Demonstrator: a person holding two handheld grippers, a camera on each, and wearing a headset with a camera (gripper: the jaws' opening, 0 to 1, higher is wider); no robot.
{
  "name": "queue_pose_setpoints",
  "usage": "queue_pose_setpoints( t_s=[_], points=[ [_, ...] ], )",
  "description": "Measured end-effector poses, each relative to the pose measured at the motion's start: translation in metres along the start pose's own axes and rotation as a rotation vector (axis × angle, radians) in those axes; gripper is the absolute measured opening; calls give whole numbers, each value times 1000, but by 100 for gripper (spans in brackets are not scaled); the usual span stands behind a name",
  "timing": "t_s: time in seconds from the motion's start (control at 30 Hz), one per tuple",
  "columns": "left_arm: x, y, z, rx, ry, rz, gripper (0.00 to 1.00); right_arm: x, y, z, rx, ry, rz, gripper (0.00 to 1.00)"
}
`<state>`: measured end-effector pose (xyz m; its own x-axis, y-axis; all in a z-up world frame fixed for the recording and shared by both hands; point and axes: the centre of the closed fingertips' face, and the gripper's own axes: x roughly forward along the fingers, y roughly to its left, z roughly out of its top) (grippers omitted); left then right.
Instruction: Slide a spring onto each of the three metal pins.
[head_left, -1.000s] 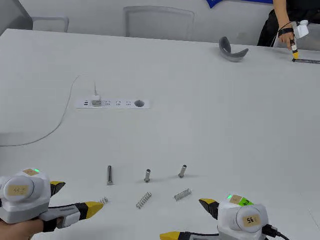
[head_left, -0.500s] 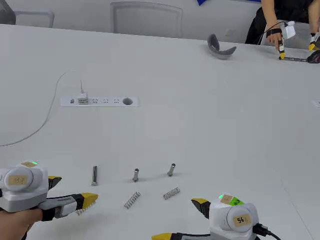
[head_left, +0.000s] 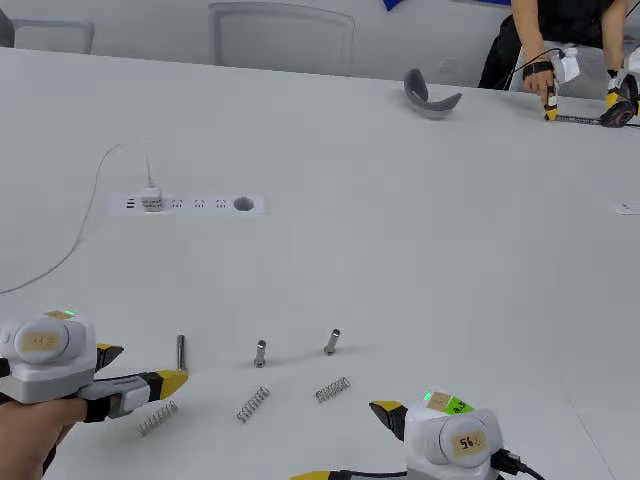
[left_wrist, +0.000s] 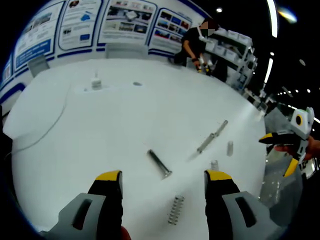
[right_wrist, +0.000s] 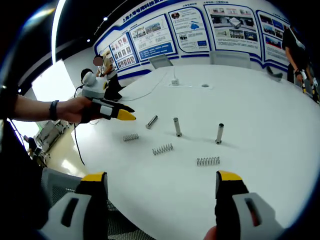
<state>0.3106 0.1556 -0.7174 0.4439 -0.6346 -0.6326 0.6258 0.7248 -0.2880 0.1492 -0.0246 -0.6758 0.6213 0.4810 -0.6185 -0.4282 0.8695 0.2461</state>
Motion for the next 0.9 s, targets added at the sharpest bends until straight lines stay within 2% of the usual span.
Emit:
queue_pose_setpoints(
  t_s=[0.4,0.63,0.77,0.9],
  points=[
    [27,14,9,-61,-10,37,51,2,-1,0,12,1,5,90],
    [40,20,6,-87,8,60,44,4,0,-3,17,12,10,90],
    [47,24,0,-121,37,74,35,6,0,-5,22,19,14,89],
    [53,28,-1,-155,32,82,31,8,0,-7,26,26,17,89]
  ],
)
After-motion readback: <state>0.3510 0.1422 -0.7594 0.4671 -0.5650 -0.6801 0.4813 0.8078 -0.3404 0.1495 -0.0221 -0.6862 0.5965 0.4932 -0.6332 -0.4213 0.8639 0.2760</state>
